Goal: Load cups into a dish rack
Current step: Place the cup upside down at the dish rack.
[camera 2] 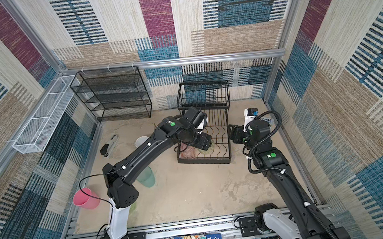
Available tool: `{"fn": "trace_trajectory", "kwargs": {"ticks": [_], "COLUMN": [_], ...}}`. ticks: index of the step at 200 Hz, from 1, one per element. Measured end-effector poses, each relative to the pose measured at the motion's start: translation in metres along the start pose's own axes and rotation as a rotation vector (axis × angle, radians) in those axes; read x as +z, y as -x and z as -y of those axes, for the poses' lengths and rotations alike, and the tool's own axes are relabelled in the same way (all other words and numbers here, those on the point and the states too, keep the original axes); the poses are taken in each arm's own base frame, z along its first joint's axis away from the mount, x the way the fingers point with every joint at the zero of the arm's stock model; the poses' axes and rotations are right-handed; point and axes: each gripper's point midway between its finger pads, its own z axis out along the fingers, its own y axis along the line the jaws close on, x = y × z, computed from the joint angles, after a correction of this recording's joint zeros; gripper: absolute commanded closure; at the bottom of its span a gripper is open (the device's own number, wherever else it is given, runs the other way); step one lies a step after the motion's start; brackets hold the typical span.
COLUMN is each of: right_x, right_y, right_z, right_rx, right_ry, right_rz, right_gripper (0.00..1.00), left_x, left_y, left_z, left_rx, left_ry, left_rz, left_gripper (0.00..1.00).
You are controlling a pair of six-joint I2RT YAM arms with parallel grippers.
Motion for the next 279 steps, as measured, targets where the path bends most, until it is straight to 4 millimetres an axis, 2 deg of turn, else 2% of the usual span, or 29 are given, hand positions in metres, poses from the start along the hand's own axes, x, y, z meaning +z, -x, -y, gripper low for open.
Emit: {"fn": "trace_trajectory", "kwargs": {"ticks": [40,74,158,229,279], "right_x": [0.001,0.004,0.007,0.008,0.010], "right_y": [-0.006,-0.014,-0.028,-0.029,-0.031], "right_z": [0.003,0.002,0.004,0.002,0.001], "right_rx": [0.007,0.008,0.010,0.004,-0.001], "right_ry": [0.002,0.015,0.030,0.048,0.055], "right_rz": [-0.011,-0.026,-0.051,-0.050,-0.054], "right_gripper": [0.30,0.30,0.30,0.29,0.29], "left_x": [0.028,0.052,0.092,0.110,0.115], "left_y": [-0.004,-0.011,-0.027,-0.033,-0.034], "left_z": [0.003,-0.002,-0.014,-0.024,-0.030], "left_rx": [0.089,0.120,0.156,0.159,0.159], "left_ry": [0.091,0.147,0.214,0.238,0.243], "left_rz": [-0.033,-0.075,-0.148,-0.180,-0.190], "left_gripper": [0.36,0.36,0.36,0.36,0.29]}}
